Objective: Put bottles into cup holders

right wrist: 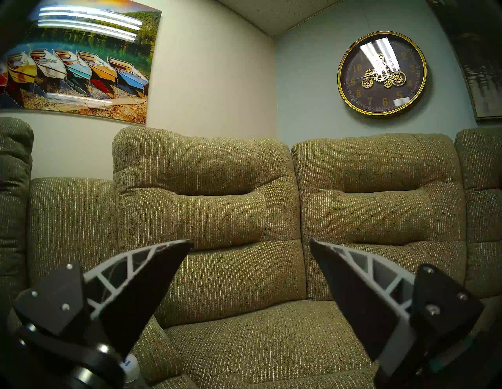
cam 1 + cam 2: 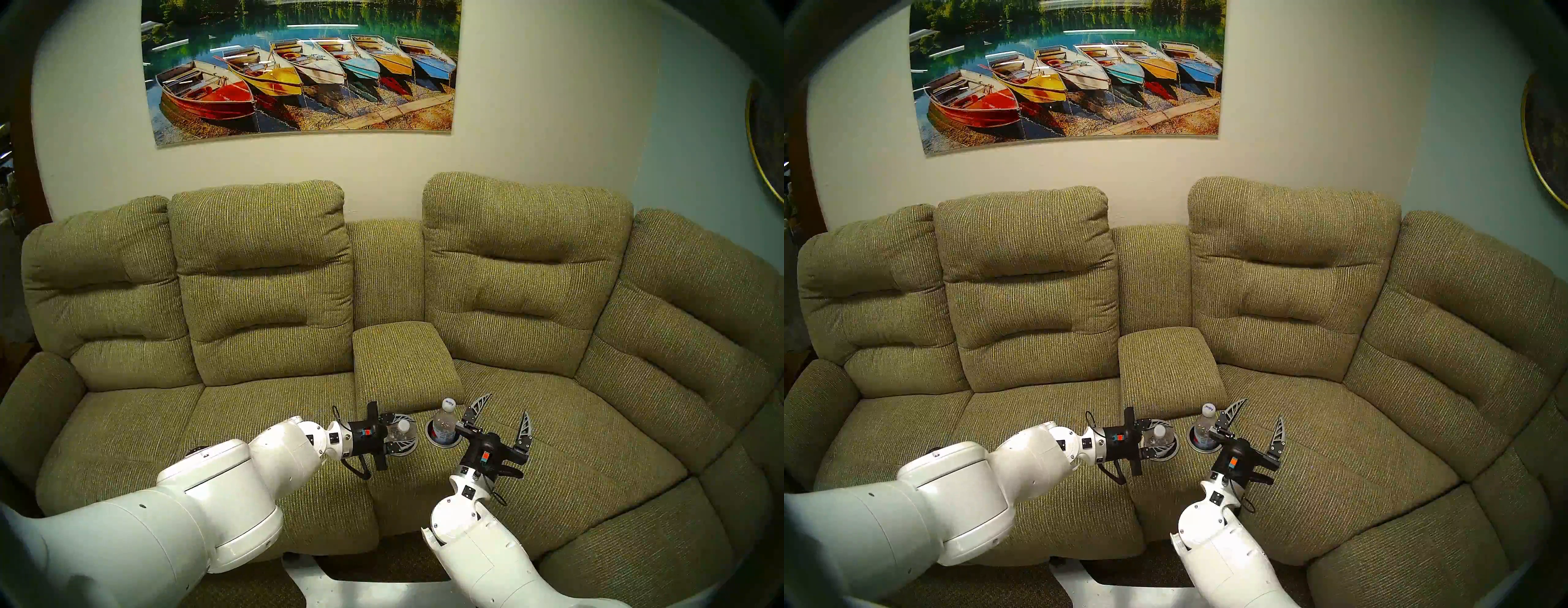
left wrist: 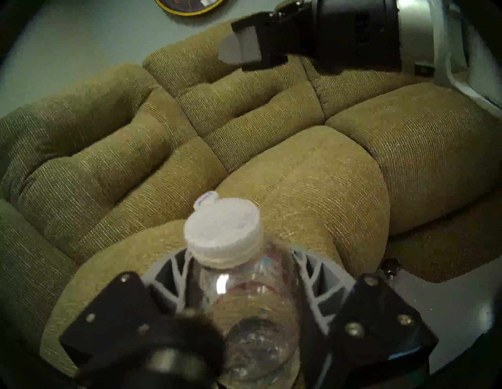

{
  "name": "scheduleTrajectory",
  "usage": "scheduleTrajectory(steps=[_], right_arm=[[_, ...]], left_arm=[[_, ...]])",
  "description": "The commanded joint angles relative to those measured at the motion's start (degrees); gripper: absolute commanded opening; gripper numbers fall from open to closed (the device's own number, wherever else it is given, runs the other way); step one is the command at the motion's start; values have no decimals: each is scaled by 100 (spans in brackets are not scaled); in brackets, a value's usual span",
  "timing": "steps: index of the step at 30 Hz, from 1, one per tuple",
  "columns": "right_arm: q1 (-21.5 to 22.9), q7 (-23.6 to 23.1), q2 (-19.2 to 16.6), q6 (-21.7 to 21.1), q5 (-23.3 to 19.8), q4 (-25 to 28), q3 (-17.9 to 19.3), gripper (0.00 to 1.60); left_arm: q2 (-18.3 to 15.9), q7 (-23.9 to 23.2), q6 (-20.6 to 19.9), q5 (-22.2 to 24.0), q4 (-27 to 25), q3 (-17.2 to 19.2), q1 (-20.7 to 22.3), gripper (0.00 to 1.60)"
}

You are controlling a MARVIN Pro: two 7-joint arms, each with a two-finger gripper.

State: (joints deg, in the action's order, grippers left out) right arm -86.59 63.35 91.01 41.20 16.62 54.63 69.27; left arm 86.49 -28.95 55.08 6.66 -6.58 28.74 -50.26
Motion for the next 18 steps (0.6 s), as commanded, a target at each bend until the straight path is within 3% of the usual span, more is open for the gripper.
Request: scheduleTrajectory(steps=[1, 18], right_arm=[[31, 2, -2, 10, -2, 63, 5, 160], [31, -2, -2, 14, -2, 65, 6, 160]], left_arm=[[-43, 56, -8, -220, 40, -198, -54, 0], [-13, 368, -164, -634, 85, -580, 133, 0]])
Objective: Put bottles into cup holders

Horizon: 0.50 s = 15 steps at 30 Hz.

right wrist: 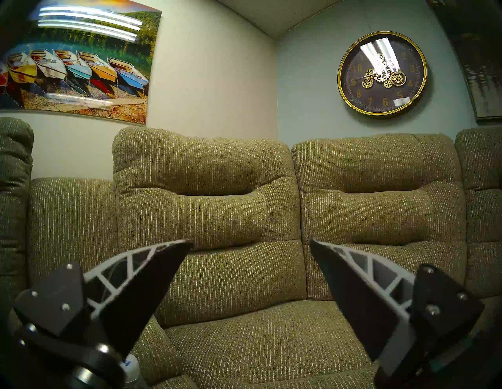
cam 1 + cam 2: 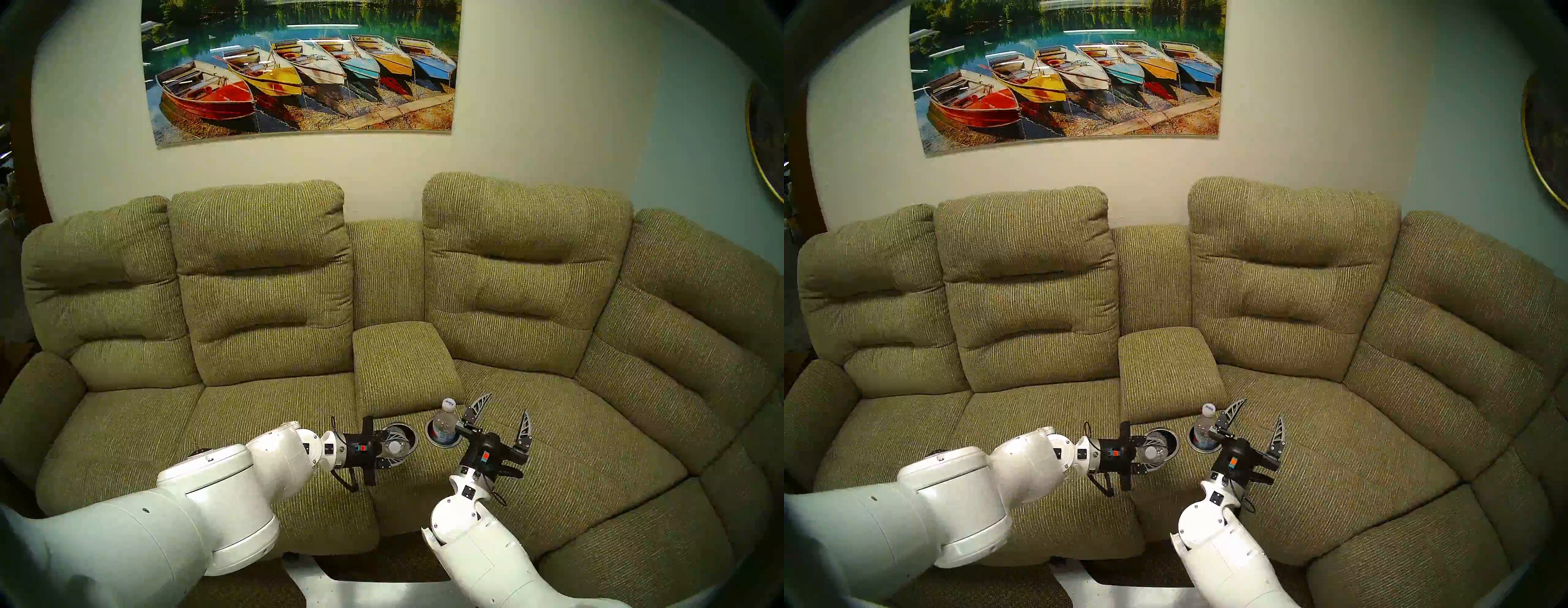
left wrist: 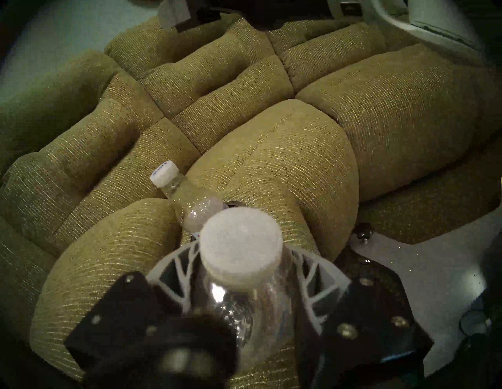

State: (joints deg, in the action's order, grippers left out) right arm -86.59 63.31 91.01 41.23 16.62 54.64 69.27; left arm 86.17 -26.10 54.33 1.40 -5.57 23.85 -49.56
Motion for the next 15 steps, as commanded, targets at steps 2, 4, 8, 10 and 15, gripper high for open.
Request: scheduleTrajectory(steps=[2, 4, 8, 10, 15], right_arm=[[31, 2, -2, 11, -2, 65, 6, 160], [31, 1, -2, 11, -2, 65, 6, 160], [30, 1, -1, 12, -2, 67, 7, 160], [31, 1, -2, 12, -2, 67, 6, 160], [30, 0, -2, 13, -2, 68, 7, 160]], left_arm=[[12, 101, -105, -122, -16, -102, 66, 0], [0, 142, -134, -161, -16, -133, 69, 0], [-2, 234, -220, -227, -16, -185, 72, 146], [-4, 261, -247, -239, -16, -194, 76, 156], [-19, 334, -379, -309, -16, -240, 96, 156]])
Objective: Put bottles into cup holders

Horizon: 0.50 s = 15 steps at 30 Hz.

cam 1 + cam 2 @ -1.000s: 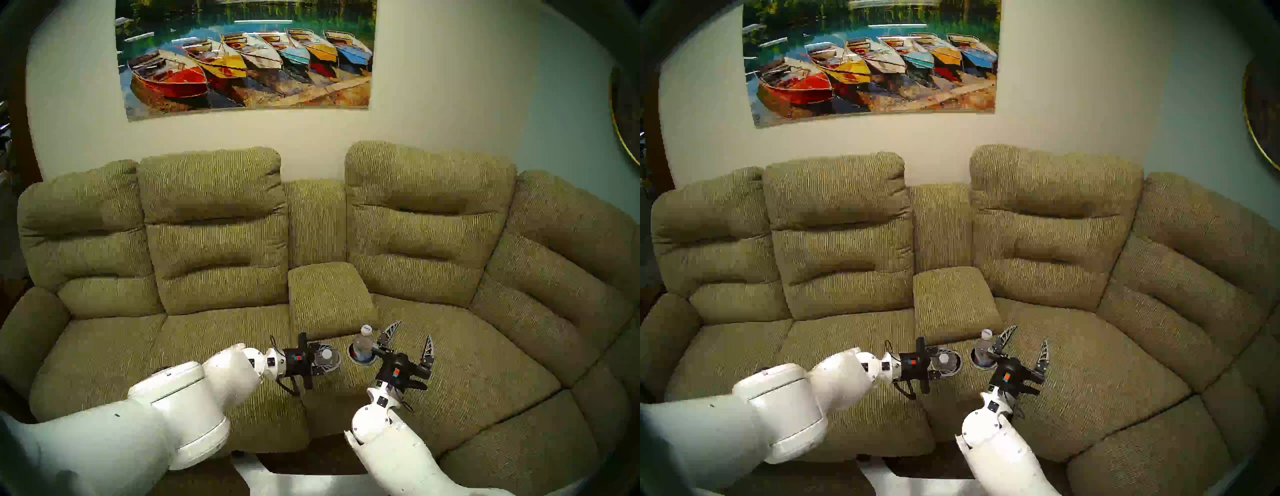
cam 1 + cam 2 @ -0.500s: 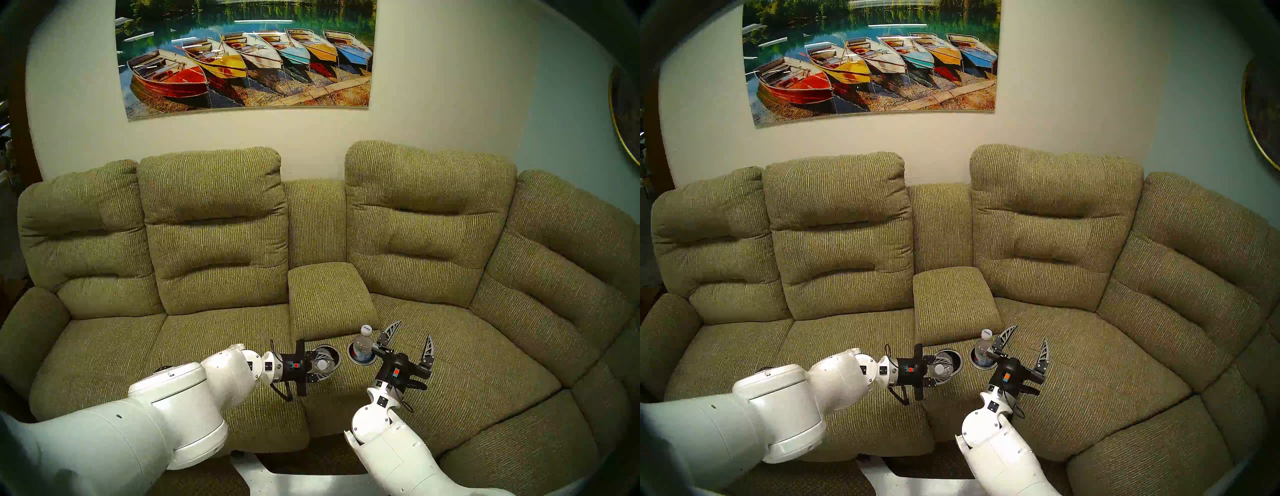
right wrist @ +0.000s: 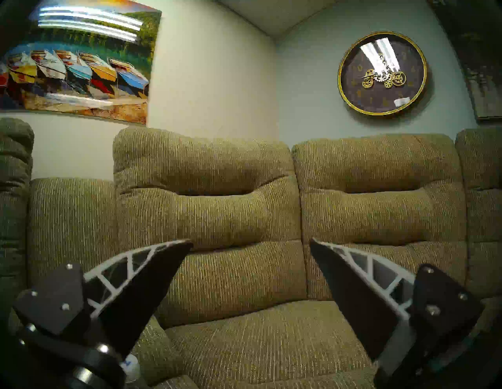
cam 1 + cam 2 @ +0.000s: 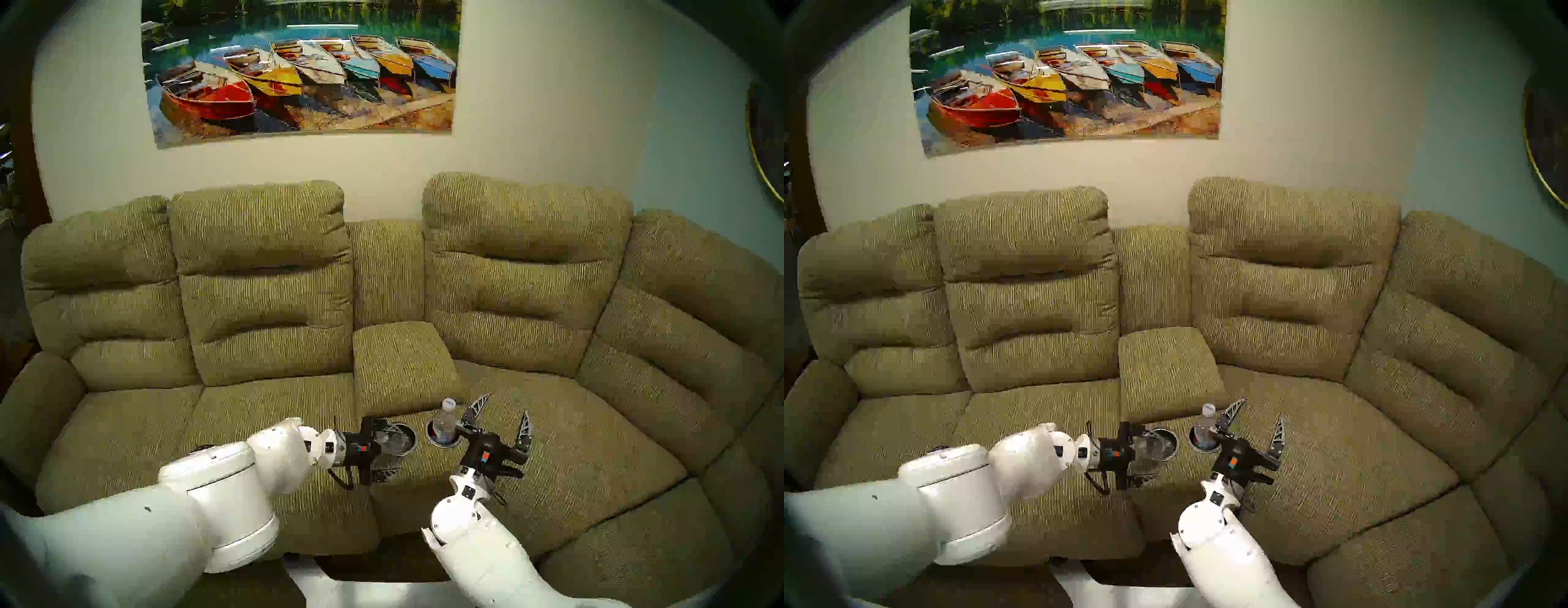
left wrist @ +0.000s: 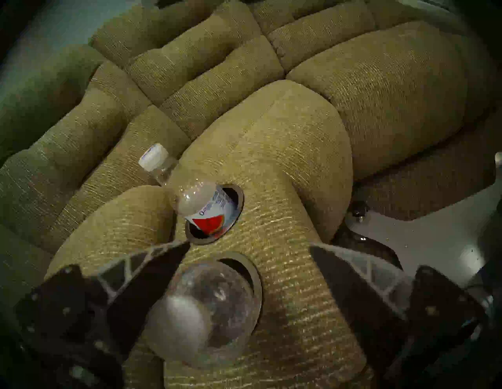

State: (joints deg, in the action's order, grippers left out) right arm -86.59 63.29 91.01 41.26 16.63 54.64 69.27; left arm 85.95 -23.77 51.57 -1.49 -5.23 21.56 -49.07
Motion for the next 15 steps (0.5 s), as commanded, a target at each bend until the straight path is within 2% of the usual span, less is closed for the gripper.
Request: scheduleTrajectory(steps=[1, 2, 15], right_arm=[[31, 2, -2, 11, -3, 67, 7, 160], [30, 2, -2, 11, -3, 68, 7, 160], [28, 0, -3, 14, -4, 82, 8, 160]], left_arm=[[1, 115, -123, -33, -50, -17, 50, 156], [0, 134, -145, -45, -50, -25, 51, 160], [-28, 377, -222, -137, -121, -50, 147, 160]])
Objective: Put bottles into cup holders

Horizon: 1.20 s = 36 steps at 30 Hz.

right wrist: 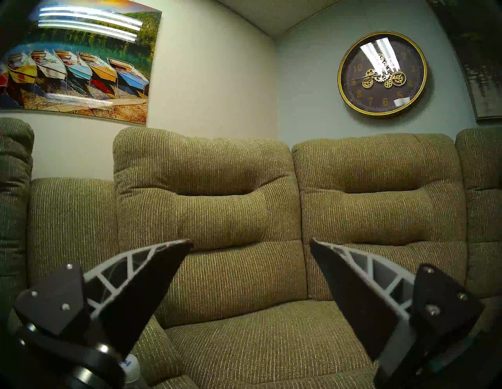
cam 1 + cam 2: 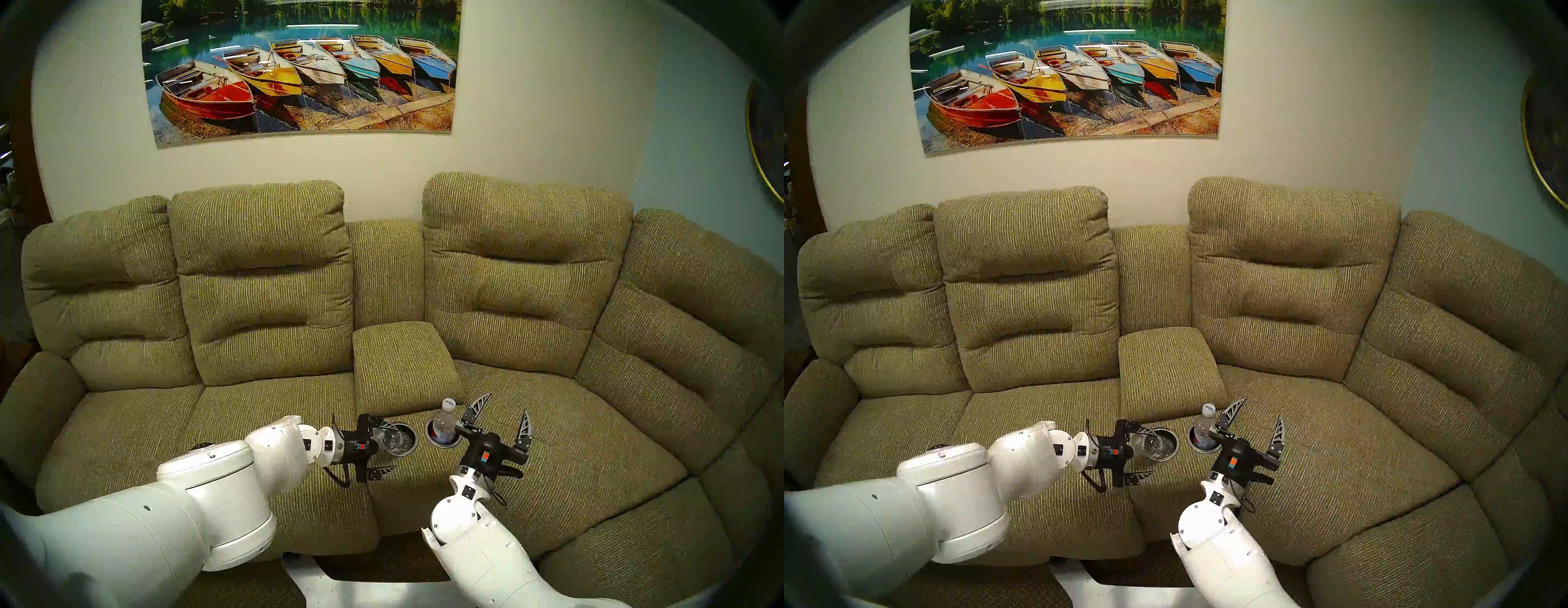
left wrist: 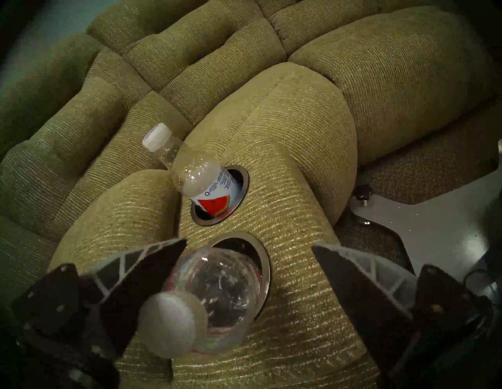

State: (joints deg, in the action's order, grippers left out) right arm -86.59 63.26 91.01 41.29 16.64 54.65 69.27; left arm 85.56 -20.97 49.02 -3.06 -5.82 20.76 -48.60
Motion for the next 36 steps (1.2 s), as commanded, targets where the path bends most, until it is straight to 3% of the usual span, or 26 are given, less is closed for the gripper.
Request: scheduleTrajectory(steps=[1, 13, 20, 26, 29, 36], right_arm=[[28, 3, -5, 11, -6, 82, 8, 160], [14, -1, -6, 13, -11, 118, 12, 160], [-9, -9, -15, 6, -23, 171, 12, 160], [-41, -24, -28, -13, -42, 236, 10, 160], [-55, -30, -35, -22, -49, 265, 7, 160], [-70, -36, -43, -33, -68, 293, 2, 160]], left_arm=[[13, 110, 39, 12, -78, 29, 113, 160], [-28, 221, 415, 12, -278, 114, 158, 160], [-268, 128, 598, 146, -518, 274, 275, 160], [-743, -330, 598, 299, -1025, 378, 193, 160], [-1098, -774, 598, 430, -1293, 439, 142, 160], [-1465, -1447, 598, 708, -1246, 608, 175, 160]])
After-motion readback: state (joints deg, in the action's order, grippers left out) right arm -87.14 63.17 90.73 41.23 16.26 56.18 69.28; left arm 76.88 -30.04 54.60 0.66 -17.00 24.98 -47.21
